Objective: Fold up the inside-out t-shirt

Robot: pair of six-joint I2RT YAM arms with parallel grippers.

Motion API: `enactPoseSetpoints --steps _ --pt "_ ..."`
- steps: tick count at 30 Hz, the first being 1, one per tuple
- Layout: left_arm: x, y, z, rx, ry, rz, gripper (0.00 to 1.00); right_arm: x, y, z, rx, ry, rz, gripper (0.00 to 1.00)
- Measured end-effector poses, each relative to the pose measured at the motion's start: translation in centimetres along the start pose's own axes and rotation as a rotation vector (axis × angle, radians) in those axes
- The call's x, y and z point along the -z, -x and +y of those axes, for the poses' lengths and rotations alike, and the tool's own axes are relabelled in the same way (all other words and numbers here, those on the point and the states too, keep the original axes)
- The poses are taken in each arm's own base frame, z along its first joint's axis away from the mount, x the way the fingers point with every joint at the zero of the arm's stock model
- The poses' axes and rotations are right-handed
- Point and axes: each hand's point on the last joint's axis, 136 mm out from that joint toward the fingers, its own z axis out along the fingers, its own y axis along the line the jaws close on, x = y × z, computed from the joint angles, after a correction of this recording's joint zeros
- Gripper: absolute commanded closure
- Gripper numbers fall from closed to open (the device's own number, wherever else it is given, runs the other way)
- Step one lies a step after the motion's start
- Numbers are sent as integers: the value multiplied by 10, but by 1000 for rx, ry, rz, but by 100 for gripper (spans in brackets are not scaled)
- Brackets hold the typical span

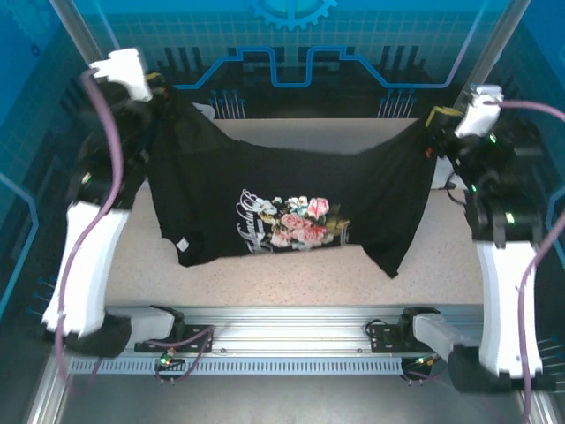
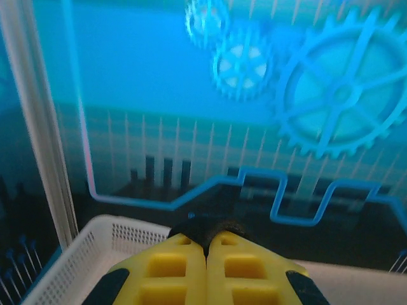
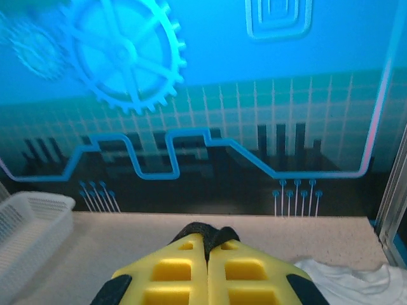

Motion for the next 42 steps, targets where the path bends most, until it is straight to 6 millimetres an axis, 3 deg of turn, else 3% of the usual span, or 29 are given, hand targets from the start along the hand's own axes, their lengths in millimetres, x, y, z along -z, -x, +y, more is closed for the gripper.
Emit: enactPoseSetpoints --steps 1,4,6,9,11,15,23,27,30,33,36,38,42 --pt "-22 -14 -3 -6 -5 48 100 -23 -8 -5 0 -8 39 100" --pt "-62 -35 -9 -15 -24 127 100 -68 -26 -13 2 -19 119 100" --pt "-69 -33 -12 -12 -39 130 100 -78 -28 -15 11 -19 133 100" --pt "-54 -10 -16 3 -82 80 100 -71 -15 -12 29 -15 103 100" --pt "-32 10 -19 17 -121 30 100 -58 -3 -9 42 -8 65 100" --pt "45 56 -16 67 -201 -116 100 -9 26 2 69 1 -33 100" --pt "220 125 3 150 -358 -444 100 136 77 26 120 15 -302 100" --pt "276 144 9 158 -405 -553 100 200 97 36 144 15 -431 100" --pt "292 156 11 158 -413 -597 100 227 109 39 158 4 -492 100" --pt "286 166 9 145 -405 -606 100 230 114 37 171 -15 -500 100" --pt "252 175 2 121 -372 -582 100 212 115 31 186 -47 -468 100" --pt "213 176 -5 102 -343 -540 100 188 114 23 198 -75 -424 100" --pt "91 151 -28 45 -287 -384 100 115 100 4 225 -129 -306 100"
